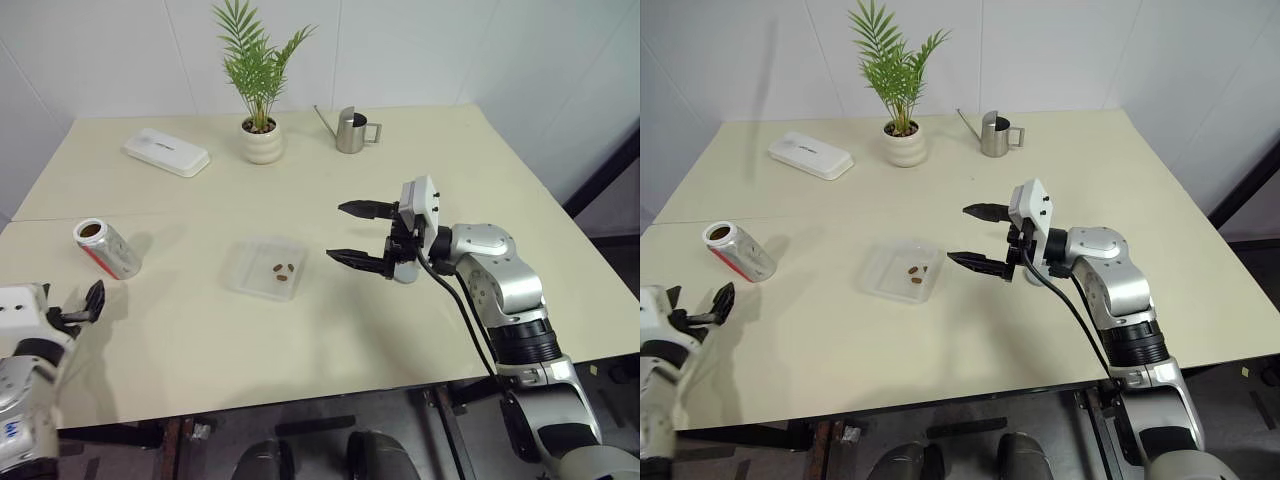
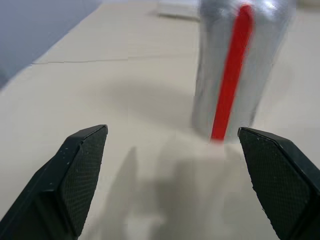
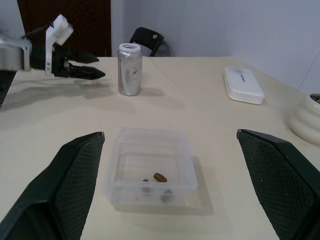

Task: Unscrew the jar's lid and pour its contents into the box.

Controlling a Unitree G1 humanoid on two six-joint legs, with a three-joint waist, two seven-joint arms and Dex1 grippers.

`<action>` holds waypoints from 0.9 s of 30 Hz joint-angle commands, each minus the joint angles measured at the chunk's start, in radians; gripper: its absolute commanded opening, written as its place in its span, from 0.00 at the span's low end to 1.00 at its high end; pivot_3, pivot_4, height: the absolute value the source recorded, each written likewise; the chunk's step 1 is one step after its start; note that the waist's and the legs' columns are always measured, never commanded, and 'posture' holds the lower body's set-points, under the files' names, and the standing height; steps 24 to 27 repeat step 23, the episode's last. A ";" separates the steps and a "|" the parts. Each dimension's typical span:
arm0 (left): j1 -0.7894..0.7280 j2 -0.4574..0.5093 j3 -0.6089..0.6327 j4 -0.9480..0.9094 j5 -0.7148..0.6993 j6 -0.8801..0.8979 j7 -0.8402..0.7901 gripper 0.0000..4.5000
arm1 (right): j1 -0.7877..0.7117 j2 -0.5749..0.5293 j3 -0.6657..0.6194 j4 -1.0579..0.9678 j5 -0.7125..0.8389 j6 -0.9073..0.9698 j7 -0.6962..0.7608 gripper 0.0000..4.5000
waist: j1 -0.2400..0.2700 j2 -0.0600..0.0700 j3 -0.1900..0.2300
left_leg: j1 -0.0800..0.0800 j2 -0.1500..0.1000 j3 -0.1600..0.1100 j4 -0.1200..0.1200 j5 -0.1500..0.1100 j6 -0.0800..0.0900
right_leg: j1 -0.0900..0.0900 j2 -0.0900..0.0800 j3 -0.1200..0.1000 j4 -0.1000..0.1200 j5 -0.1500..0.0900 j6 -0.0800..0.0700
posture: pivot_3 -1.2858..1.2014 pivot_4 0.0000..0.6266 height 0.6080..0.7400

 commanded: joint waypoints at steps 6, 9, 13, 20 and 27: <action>0.003 0.139 -0.134 -0.221 0.037 -0.182 -0.330 0.99 | 0.070 -0.122 -0.079 -0.092 0.038 0.014 0.025 1.00 | 0.006 0.006 0.004 | 0.000 -0.001 0.000 -0.003 0.000 -0.001 | 0.000 -0.001 -0.001 -0.004 0.000 0.000 | 0.52 0.24 1.00; -0.059 0.159 -0.193 -0.218 0.033 -0.222 -0.408 0.99 | 0.097 -0.176 -0.108 -0.095 0.045 0.036 0.024 1.00 | 0.003 0.010 0.007 | 0.000 -0.001 0.001 -0.005 -0.001 -0.001 | 0.000 -0.001 -0.001 -0.006 0.000 0.000 | 0.52 0.24 1.00; -0.175 0.197 -0.267 -0.210 -0.066 -0.154 -0.569 0.99 | 0.154 -0.261 -0.161 -0.072 0.017 -0.008 0.032 1.00 | 0.001 0.011 0.007 | 0.000 0.001 0.004 -0.005 0.002 0.003 | 0.000 0.002 -0.005 -0.006 0.000 0.000 | 0.52 0.24 1.00; -0.231 0.213 -0.267 -0.166 -0.074 -0.105 -0.639 0.99 | 0.192 -0.278 -0.219 -0.094 0.043 -0.007 -0.002 1.00 | -0.009 0.012 0.009 | 0.002 0.003 0.008 -0.002 0.002 0.005 | 0.001 0.005 -0.012 0.000 0.000 0.000 | 0.52 0.24 1.00; -0.248 0.214 -0.258 -0.150 -0.067 -0.103 -0.634 0.99 | 0.203 -0.270 -0.232 -0.124 0.071 0.024 -0.021 1.00 | -0.003 0.012 0.010 | 0.002 0.003 0.007 -0.001 0.002 0.006 | 0.001 0.005 -0.012 -0.001 0.000 0.000 | 0.52 0.24 1.00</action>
